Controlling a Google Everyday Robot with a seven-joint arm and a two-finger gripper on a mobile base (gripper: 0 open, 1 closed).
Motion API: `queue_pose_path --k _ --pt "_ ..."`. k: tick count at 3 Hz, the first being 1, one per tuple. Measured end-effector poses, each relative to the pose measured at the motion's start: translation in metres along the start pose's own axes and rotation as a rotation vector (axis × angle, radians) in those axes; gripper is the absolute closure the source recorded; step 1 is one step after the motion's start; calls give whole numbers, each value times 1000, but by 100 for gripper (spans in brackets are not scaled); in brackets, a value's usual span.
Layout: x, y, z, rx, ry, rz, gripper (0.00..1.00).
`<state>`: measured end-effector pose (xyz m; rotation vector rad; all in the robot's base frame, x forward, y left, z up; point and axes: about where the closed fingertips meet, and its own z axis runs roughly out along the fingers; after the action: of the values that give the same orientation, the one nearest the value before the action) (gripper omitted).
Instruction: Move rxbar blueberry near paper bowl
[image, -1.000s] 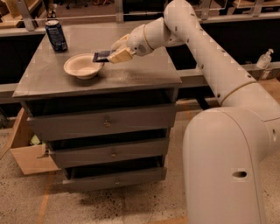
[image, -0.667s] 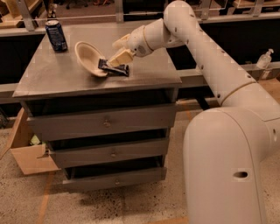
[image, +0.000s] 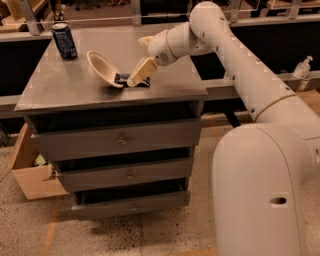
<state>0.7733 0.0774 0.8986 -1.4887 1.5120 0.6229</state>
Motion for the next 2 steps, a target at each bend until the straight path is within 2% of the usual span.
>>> queue_pose_path --k 1,2 --pt "7 -13 -22 31 -47 65 0" --pt "23 -38 -73 128 -93 151 0"
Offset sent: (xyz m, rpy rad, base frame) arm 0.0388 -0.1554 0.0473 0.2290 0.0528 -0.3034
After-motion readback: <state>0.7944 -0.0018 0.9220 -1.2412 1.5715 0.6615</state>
